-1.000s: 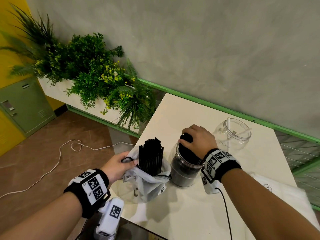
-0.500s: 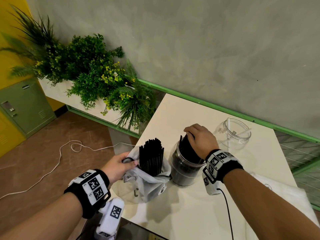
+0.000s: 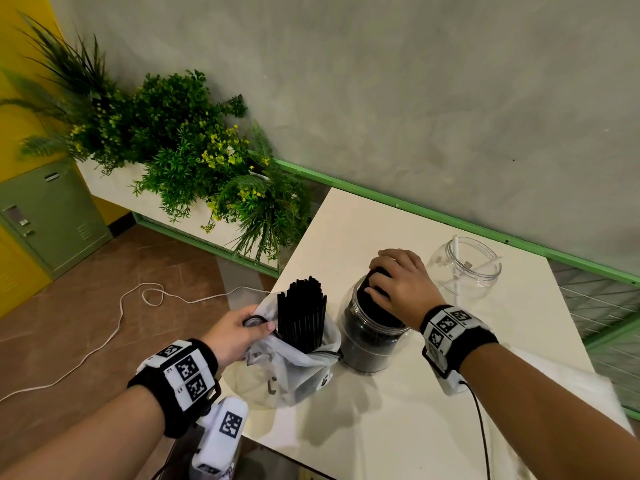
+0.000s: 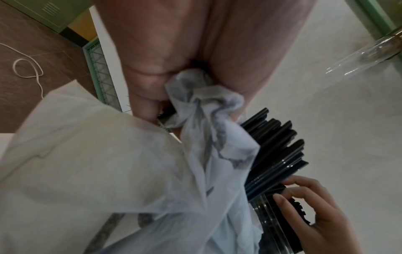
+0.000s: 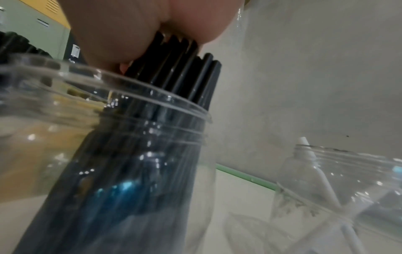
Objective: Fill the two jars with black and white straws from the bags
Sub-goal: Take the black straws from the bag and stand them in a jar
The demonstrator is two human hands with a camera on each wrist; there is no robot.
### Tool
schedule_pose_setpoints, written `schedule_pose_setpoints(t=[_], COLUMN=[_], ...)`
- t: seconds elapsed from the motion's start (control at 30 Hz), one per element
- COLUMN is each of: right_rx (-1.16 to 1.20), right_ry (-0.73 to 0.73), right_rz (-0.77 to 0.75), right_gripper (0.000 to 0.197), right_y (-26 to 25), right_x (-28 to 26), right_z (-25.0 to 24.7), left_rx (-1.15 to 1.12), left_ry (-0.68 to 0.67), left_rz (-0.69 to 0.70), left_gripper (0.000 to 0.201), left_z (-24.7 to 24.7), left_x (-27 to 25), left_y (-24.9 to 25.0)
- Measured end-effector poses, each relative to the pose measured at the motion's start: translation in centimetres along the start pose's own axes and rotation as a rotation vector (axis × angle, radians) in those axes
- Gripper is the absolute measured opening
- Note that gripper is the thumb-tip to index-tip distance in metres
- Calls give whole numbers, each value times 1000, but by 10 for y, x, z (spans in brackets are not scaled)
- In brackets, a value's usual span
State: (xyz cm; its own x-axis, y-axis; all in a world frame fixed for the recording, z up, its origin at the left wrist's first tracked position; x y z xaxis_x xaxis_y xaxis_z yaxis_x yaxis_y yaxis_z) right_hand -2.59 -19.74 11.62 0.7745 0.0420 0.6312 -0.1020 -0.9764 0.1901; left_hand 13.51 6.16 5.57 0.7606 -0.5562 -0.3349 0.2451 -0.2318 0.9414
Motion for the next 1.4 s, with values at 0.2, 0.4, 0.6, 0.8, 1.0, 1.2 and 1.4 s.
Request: schedule_pose_setpoints(t=[0.2,0.4,0.6,0.8,1.0,1.2,1.4], right_rx=[79,158,197,186,-55,-75,-43], right_ry=[111,-199,-139,-12,-169,-298,-198], right_rz=[250,471,549,520,152,247,339], right_gripper=[17,37,32,45,49,42,26], right_y=[10,12,13,6,-11,-6,-4], right_x=[-17,-14,-9,-9,-4,7,5], right_z=[-9,-1,4,-9,-9,8,11], left_rx=[-3,11,6,-1,18,13,9], left_ry=[5,16,18,7,23,8,-10], left_rz=[-25,-30,-40,-27,-17,-24,-22], left_gripper=[17,15,17,16,14,15,18], left_z=[-2,0,-1,-1,-3,0,-3], left_x=[4,4,2,1,5,6,6], left_y=[-5,-5,-4,-2,-6,-5,-7])
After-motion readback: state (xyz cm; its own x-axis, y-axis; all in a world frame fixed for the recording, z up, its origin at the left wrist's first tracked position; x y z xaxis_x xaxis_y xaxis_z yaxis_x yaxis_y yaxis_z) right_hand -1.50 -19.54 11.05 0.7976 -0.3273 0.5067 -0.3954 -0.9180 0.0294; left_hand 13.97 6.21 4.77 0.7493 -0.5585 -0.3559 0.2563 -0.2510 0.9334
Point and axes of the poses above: each hand's wrist, its own x-axis towards the middle knuckle, its own z-axis out of the palm, y = z × x, the point moved 2 cm from there along x, towards the middle knuckle, and after that the axes turned 15 degrees about y, right-handed, at the moved point
